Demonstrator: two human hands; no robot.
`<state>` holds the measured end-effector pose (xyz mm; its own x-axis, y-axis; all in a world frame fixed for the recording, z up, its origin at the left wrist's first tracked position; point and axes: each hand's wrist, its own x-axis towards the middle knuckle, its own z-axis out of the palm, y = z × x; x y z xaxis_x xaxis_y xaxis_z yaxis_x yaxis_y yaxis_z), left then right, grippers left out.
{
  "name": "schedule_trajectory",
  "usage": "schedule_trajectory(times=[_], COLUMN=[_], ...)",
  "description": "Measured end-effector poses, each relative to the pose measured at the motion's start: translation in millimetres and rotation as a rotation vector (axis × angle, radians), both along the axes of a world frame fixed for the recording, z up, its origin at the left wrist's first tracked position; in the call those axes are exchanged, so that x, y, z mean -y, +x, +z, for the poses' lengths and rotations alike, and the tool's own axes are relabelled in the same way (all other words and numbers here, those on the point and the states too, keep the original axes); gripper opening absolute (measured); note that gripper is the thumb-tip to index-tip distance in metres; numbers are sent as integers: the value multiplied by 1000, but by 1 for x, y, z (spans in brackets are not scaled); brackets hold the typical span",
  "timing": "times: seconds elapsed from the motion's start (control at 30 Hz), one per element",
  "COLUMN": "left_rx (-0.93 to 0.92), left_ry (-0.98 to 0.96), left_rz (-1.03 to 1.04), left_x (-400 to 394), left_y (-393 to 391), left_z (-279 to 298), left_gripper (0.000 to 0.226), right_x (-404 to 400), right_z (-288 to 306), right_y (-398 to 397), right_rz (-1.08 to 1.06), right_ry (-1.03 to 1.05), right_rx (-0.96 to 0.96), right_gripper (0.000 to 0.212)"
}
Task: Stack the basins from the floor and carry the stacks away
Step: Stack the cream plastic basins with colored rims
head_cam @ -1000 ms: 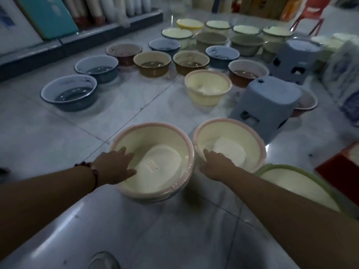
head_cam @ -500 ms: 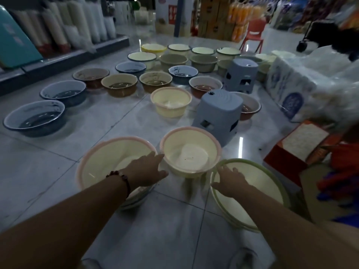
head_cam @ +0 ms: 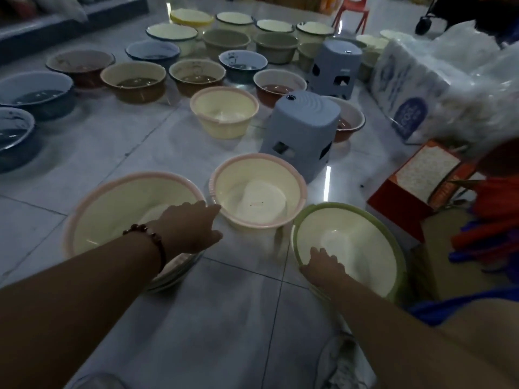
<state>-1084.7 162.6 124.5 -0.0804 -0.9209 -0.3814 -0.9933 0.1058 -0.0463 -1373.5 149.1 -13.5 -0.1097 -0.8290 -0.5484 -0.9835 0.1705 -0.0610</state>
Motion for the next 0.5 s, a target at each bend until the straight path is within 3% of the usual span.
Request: schedule_trajectory(times=[0.17,0.3,0.37,0.5], left_rx=[35,20,13,6], left_ry=[107,142,149,176], left_rz=[-10,-13,-18,-20], left_x=[3,9,11,14], left_y=[7,8,5,-2], left_z=[-16,-25,-29,-36], left_gripper=[69,71,71,71], right_x=[-8,-1,-5,-24], right_z=[-39,-30,-34,-60], right_y=[-26,-30,-35,-43], right_rz=[-58,-286,-580,-1503], right_ry=[219,264,233,163], right_rx=[18,203,359,872], right_gripper=[78,55,37,48])
